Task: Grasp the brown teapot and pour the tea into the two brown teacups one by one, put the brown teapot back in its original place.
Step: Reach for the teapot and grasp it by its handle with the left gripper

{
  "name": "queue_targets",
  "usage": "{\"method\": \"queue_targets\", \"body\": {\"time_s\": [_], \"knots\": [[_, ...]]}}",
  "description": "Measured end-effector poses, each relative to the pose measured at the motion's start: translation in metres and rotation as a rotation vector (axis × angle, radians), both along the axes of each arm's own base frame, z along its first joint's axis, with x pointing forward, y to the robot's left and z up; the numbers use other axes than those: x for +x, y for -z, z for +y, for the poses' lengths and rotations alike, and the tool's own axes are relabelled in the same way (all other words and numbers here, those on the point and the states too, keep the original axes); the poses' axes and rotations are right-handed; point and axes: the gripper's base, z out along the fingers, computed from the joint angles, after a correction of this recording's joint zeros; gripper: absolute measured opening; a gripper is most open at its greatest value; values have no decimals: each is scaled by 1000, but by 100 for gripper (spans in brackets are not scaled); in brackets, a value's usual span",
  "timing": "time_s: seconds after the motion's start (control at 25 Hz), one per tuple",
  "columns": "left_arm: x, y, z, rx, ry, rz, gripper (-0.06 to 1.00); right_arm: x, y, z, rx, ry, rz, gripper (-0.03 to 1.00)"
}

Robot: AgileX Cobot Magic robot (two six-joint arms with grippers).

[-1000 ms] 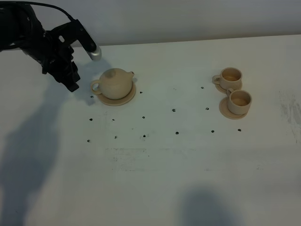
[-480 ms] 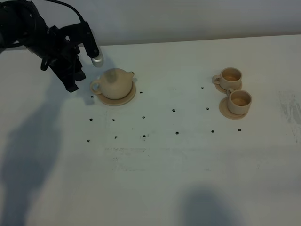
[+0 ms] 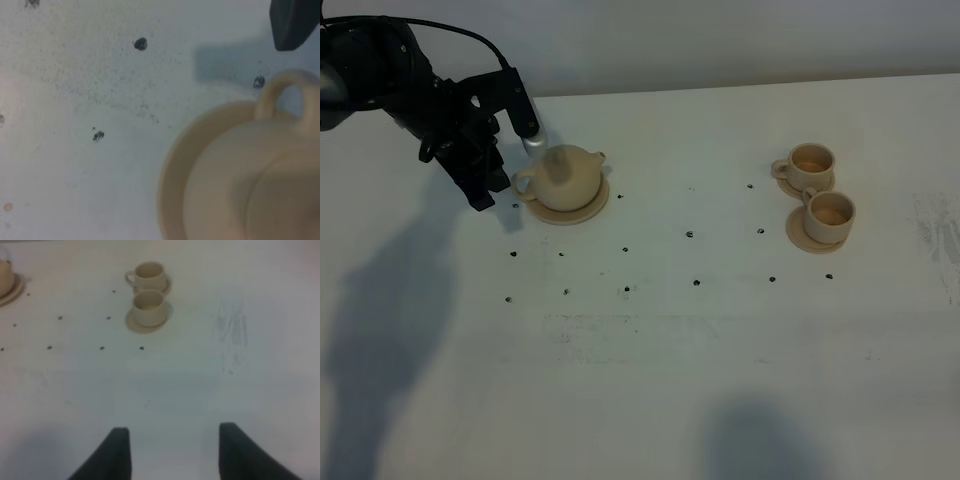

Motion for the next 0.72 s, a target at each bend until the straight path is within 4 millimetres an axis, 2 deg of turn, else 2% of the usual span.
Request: {"method": "queue_targets", "body": {"time_s": [0.4,0.72], "knots": [[10,22,0,2,-13,-26,31,0,0,0,0,0,0,40],[17,25,-6,-42,-2,-25,31,0,0,0,0,0,0,40]]}}
